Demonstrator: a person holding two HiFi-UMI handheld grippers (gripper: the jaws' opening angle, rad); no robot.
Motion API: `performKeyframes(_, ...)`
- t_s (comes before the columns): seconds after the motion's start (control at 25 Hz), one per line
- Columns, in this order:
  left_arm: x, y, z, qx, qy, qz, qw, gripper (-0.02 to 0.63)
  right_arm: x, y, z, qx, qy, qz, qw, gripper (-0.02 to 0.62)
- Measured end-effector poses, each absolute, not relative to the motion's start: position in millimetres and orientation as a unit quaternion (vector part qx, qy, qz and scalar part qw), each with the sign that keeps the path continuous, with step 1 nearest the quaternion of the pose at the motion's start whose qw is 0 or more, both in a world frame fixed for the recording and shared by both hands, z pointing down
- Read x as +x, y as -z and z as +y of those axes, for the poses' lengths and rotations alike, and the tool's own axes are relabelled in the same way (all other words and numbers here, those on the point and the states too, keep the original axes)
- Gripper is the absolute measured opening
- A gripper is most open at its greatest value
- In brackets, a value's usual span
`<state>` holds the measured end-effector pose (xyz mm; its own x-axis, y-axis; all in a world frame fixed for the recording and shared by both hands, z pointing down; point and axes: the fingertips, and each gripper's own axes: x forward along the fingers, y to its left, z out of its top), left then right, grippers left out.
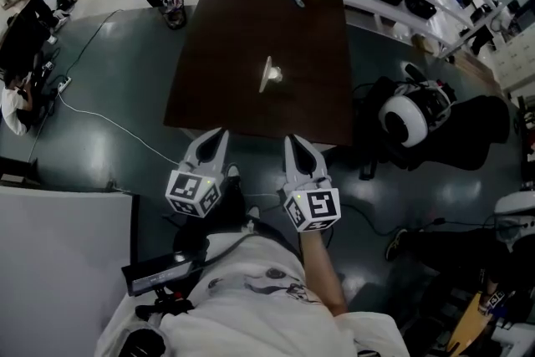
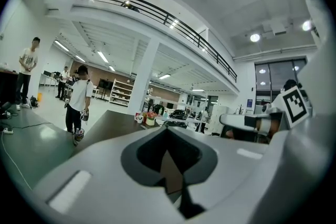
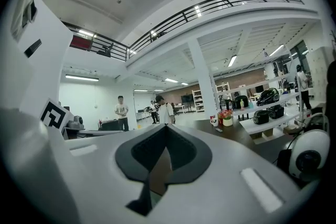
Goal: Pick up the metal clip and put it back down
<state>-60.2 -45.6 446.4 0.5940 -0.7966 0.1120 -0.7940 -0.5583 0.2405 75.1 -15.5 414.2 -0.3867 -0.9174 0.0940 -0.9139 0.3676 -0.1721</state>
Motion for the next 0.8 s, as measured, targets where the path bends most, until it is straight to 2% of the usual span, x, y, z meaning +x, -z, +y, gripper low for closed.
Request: performKeyframes(0.8,-69,-457,-196,0.895,0.012,-0.416,0.16,-0.003,54,-421,-155,-0.573,0.099,0.813,-0.02,0.002)
